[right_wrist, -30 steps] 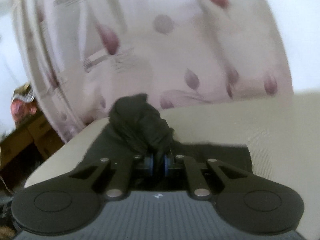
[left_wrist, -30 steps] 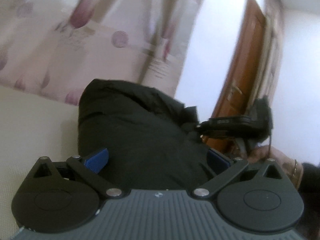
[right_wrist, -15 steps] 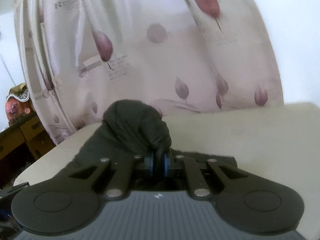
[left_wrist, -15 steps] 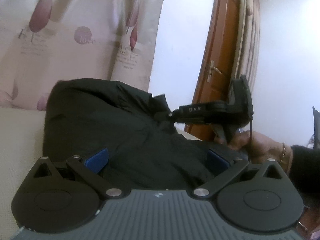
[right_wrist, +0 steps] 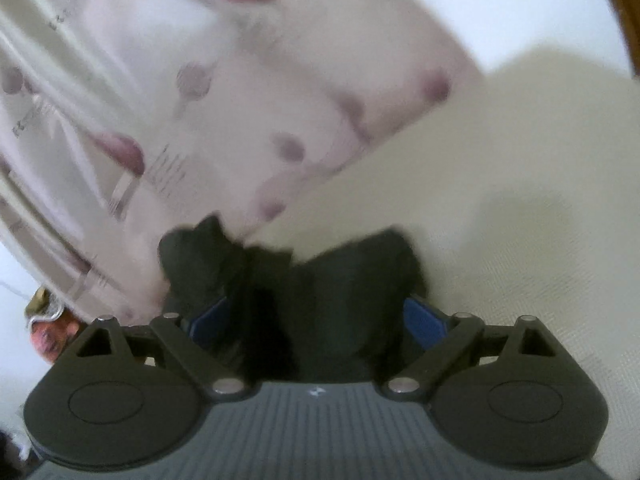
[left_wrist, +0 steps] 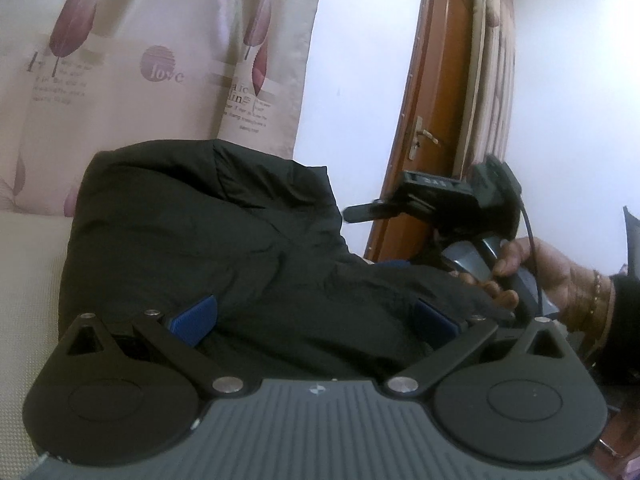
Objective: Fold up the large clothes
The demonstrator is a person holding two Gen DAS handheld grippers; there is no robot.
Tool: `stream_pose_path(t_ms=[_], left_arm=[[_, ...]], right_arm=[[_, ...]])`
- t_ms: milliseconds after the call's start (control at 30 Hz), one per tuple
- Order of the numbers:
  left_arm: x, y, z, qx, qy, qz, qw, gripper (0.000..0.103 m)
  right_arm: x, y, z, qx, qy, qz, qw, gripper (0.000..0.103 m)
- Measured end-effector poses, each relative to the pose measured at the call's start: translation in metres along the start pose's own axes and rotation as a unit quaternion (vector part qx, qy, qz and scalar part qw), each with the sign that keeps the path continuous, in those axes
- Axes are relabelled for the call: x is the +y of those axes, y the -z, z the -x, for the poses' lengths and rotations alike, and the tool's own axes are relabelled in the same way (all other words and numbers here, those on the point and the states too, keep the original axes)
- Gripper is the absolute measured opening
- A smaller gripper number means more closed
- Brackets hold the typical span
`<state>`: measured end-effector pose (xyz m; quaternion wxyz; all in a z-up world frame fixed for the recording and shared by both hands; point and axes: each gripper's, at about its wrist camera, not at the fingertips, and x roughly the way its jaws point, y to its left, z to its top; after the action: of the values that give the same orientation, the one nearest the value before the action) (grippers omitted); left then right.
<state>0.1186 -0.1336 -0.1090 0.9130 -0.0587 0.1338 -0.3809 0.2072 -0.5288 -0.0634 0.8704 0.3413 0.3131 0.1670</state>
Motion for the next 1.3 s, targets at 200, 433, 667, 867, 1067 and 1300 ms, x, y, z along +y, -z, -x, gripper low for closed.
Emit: stream_pose_path(t_ms=[200, 433, 667, 867, 1067, 1300], left_arm=[[-0.001, 0.002, 0.0, 0.001, -0.006, 0.001, 1.0, 0.103], [0.006, -0.002, 0.0, -0.003, -0.016, 0.023, 0.9996, 0.103], [0.009, -0.007, -0.004, -0.004, 0.014, 0.05, 0.9987, 0.103], [-0.001, -0.003, -0.012, 0.013, 0.019, 0.023, 0.9995, 0.103], [0.009, -0.004, -0.013, 0.015, 0.019, 0.052, 0.9983, 0.103], [0.004, -0.006, -0.016, 0.032, 0.004, 0.046, 0.9984, 0.103]], right_arm=[[0.052, 0.004, -0.03, 0.039, -0.022, 0.059, 0.997, 0.095], [0.108, 0.006, -0.059, 0.022, 0.02, 0.243, 0.97, 0.024], [0.103, 0.001, -0.051, -0.028, 0.026, 0.266, 0.963, 0.016], [0.03, 0.007, -0.061, -0.004, 0.001, 0.128, 0.992, 0.019], [0.02, -0.01, -0.026, 0.001, -0.027, 0.043, 0.999, 0.098], [0.064, 0.021, -0.027, 0.118, 0.022, 0.119, 0.986, 0.101]])
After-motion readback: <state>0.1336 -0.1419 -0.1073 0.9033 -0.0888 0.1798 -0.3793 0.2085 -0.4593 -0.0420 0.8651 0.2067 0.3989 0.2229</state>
